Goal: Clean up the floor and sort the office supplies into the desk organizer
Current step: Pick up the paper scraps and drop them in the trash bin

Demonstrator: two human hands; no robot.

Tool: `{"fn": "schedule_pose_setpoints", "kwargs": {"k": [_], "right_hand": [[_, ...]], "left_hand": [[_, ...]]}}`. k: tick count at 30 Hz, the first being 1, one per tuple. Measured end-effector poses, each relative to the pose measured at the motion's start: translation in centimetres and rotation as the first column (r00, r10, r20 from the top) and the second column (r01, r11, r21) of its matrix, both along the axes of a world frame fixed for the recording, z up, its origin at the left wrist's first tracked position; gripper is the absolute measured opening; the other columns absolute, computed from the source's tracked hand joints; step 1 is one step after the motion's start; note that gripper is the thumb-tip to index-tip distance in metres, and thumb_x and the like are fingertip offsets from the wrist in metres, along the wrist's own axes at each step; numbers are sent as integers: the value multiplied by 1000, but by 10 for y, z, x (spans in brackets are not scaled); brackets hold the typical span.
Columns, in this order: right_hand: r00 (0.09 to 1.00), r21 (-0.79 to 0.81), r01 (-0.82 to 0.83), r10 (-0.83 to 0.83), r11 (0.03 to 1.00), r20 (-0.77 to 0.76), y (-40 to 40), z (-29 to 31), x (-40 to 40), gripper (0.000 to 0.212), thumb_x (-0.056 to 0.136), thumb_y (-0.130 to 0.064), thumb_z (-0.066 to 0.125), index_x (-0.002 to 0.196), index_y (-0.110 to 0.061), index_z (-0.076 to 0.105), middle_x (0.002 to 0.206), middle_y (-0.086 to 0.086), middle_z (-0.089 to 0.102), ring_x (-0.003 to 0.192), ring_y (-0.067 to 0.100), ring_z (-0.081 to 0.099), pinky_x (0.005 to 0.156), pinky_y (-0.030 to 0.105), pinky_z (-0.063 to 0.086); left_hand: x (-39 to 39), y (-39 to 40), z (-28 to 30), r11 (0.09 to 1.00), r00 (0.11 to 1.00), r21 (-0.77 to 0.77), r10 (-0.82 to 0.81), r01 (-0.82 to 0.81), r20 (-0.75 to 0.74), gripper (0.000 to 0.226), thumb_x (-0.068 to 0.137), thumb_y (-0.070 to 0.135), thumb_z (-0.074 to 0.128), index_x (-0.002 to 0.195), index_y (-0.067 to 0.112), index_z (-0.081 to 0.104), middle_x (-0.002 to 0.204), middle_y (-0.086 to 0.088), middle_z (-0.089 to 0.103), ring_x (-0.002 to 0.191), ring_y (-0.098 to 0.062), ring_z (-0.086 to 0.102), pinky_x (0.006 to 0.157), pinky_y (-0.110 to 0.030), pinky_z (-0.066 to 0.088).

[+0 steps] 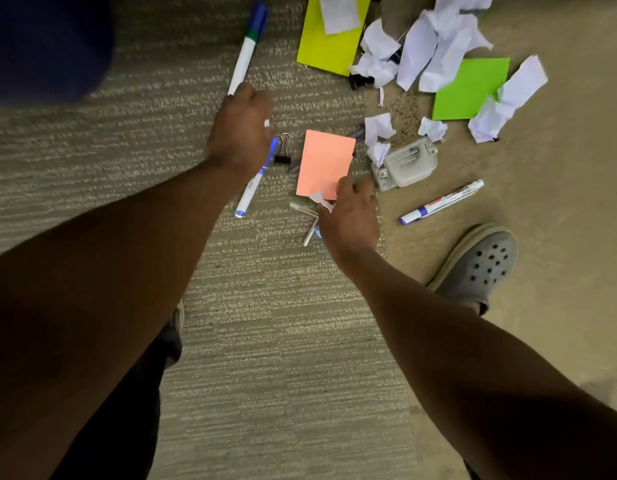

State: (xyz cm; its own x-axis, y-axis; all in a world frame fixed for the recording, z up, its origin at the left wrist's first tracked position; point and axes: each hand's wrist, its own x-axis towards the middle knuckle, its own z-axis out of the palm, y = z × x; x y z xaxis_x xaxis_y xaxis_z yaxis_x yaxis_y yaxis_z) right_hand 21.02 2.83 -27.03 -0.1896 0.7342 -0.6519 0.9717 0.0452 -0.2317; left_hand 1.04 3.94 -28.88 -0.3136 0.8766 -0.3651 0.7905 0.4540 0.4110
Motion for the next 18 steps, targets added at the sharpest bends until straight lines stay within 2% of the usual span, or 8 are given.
{"fn": "schedule_pose_setpoints", "kwargs": {"k": [2,5,9,11,14,16,18], "right_hand": [[999,-8,38,-39,999,-22,-3,-1,2,41,84,-13,68,120,-10,48,126,15,44,107,34,51,80,39,50],[992,-19,99,-100,995,-80,-8,-2,6,36,78,8,57,110,-8,55,116,14,52,100,32,55,72,33,48],[963,-33,199,-201,980,-177,-1,9,11,25,76,7,58,98,-6,61,99,12,60,80,23,56,56,21,31],[940,21,261,-249,965,-234,15,20,13,18,75,0,62,92,-6,61,95,11,60,75,19,52,57,22,36],[933,165,272,-218,948,-286,47,32,16,15,74,-3,63,88,-5,60,100,13,57,80,28,57,68,34,46],[954,233,202,-136,951,-268,72,32,18,14,74,-1,61,87,-6,58,113,14,54,87,32,60,68,36,49],[983,182,62,-28,981,-183,94,26,16,18,77,2,58,91,-10,58,133,10,45,101,30,61,73,33,48]], "left_hand": [[3,-3,1,998,998,28,54,-54,30,7,81,-1,56,87,1,58,103,-23,58,91,-39,57,78,-43,46],[4,-8,3,986,985,74,144,-151,92,5,78,-1,59,78,3,56,89,-19,60,81,-32,56,70,-36,41],[9,-9,10,966,955,73,231,-248,185,5,76,0,58,76,4,55,76,-15,63,69,-30,58,60,-37,45],[18,-2,16,965,941,57,233,-254,244,10,78,-3,55,84,5,57,80,-14,65,71,-29,61,61,-40,50],[33,19,20,978,951,88,162,-190,263,35,81,-7,50,110,8,64,92,-14,68,86,-27,63,73,-39,51],[40,37,19,981,958,88,144,-171,247,46,84,-5,50,127,10,60,104,-17,67,95,-30,62,79,-33,47],[46,58,18,985,968,100,115,-141,224,53,86,-2,48,137,12,53,112,-19,63,101,-33,59,84,-35,46]]}}
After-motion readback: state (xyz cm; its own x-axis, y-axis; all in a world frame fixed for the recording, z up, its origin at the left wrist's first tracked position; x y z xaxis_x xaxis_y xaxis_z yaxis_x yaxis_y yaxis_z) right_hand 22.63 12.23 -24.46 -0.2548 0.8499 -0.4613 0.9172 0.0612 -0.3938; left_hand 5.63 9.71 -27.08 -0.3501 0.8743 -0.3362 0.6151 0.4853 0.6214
